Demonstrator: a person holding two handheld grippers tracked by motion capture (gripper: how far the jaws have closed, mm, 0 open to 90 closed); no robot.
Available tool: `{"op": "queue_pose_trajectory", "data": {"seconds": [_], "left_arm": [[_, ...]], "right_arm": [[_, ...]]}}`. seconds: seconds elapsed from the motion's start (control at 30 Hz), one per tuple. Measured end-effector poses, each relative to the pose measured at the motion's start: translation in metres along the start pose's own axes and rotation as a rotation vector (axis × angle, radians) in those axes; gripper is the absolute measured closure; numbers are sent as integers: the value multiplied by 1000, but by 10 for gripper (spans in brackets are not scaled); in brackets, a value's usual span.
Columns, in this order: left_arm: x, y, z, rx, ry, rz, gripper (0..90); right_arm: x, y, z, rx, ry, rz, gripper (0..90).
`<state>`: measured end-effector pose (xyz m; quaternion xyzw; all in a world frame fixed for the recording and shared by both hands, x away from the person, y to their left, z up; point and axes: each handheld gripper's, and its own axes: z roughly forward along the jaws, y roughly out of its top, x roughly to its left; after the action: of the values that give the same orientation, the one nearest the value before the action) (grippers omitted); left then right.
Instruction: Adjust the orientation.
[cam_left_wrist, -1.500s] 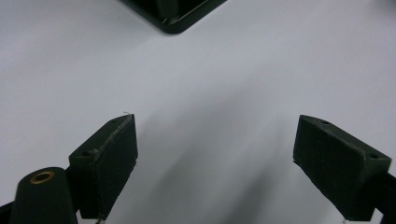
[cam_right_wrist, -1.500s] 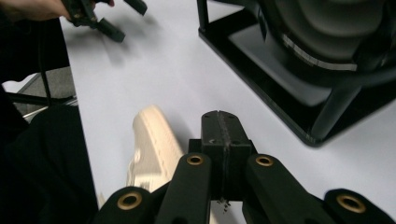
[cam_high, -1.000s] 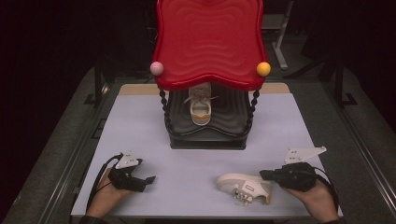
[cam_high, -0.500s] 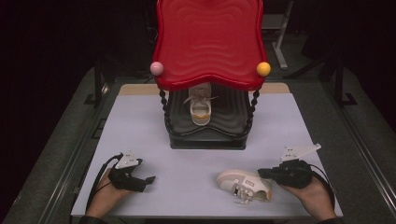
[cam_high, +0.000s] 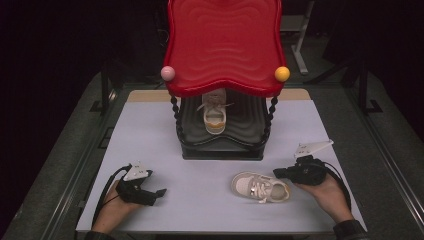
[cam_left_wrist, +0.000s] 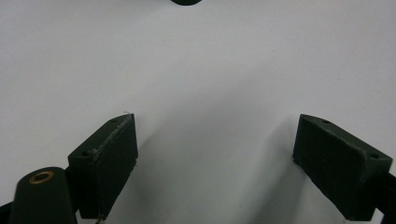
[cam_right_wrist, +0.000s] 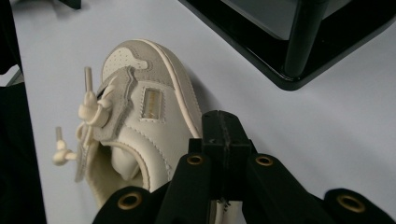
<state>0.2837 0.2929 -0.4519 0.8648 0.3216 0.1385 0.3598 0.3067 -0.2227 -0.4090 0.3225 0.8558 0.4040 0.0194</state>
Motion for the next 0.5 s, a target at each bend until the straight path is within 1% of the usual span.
{"op": "queue_pose_trajectory", "data": {"seconds": [0.07, 0.13, 0.17, 0.23, 0.3, 0.37, 0.5], "left_arm": [[0, 0, 0, -1, 0, -1, 131], [0, 0, 0, -1, 0, 0, 131], [0, 0, 0, -1, 0, -1, 131], [0, 0, 0, -1, 1, -1, 131], [0, 0, 0, -1, 1, 0, 131], [0, 0, 0, -1, 1, 0, 131], [0, 0, 0, -1, 1, 1, 131]], "right_arm": [[-6, 0, 4, 11, 4, 12, 897], [-11, 0, 8, 35, 3, 16, 897], [-13, -1, 11, 45, 16, 29, 897], [-17, -2, 15, 42, 41, 45, 897], [-18, -2, 18, 59, 31, 38, 897], [-19, -3, 18, 59, 24, 38, 897], [-22, -8, 8, 43, -12, 41, 896]]}}
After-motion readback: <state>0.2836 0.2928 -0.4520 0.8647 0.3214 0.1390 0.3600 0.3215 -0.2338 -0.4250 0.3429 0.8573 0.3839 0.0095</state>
